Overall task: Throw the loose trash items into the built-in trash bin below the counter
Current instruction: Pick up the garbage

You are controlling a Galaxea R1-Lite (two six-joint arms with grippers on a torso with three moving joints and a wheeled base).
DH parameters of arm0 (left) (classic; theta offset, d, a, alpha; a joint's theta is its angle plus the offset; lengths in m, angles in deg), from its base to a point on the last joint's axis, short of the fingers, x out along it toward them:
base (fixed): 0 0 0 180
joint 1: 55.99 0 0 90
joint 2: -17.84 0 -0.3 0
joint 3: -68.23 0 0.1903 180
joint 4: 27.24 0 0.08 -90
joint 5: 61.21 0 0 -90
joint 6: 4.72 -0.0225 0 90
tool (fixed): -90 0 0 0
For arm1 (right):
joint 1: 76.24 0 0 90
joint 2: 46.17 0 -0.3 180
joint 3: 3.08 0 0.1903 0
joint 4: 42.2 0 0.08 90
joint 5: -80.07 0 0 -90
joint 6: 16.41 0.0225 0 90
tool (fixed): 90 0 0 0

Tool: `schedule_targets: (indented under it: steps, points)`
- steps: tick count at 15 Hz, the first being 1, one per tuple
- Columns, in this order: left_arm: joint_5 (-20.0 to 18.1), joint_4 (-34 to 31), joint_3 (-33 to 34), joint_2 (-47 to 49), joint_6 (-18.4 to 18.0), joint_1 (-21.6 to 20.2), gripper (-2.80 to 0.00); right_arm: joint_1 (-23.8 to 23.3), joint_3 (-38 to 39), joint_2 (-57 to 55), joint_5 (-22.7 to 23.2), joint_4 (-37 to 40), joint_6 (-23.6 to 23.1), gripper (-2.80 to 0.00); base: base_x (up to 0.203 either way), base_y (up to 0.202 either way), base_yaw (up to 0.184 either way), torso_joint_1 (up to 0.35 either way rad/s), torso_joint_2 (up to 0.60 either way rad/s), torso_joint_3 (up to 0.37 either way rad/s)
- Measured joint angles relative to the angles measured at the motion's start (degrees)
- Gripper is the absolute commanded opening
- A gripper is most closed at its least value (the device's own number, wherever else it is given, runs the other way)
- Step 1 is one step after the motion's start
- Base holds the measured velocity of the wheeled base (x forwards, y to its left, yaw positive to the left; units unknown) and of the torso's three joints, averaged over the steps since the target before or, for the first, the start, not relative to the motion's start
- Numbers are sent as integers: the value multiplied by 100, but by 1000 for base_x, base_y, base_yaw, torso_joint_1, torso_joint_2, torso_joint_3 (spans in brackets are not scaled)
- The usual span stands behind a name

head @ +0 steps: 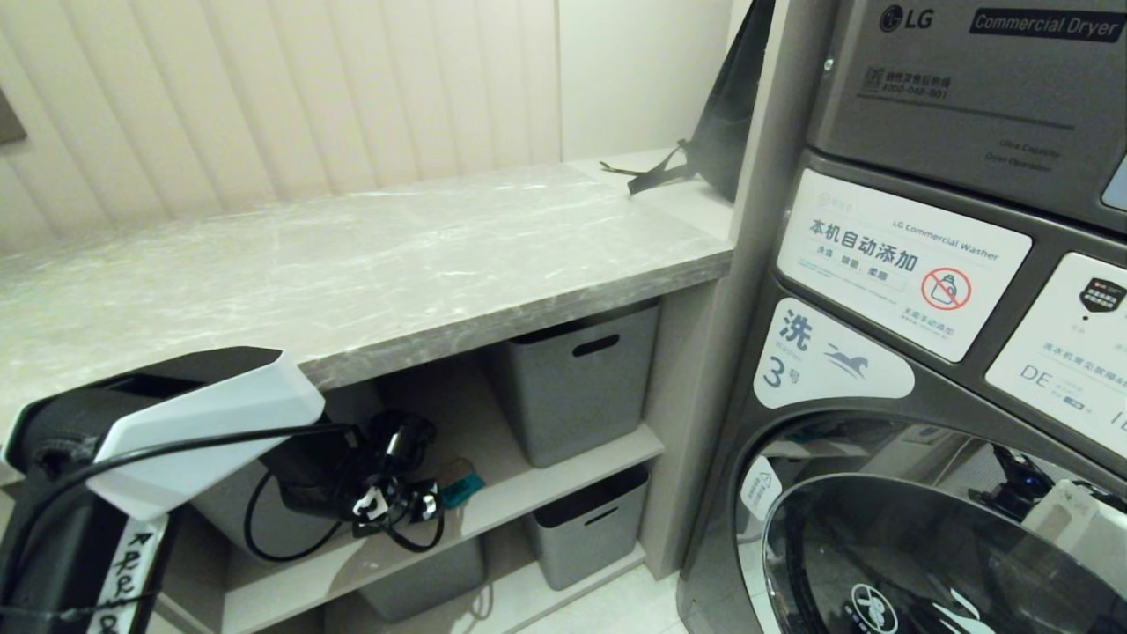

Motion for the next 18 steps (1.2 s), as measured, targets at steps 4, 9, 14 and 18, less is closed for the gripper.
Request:
schedule_targets:
  steps: [4,9,14,18]
  points:
    - [-1,-59,-4,-2,-15,-2,-280,0,0,0,0,0,-2,-280,0,0,0,0,0,0]
    - [-41,-184,-9,-28,-12,0,-280,0,0,0,-2,0,-2,-280,0,0,0,0,0,0]
    - [-41,-184,62,-78,35,4,-280,0,0,0,-2,0,0,-280,0,0,0,0,0,0]
    - [-334,-164,347,-277,231,-49,-280,0,0,0,-2,0,-2,-280,0,0,0,0,0,0]
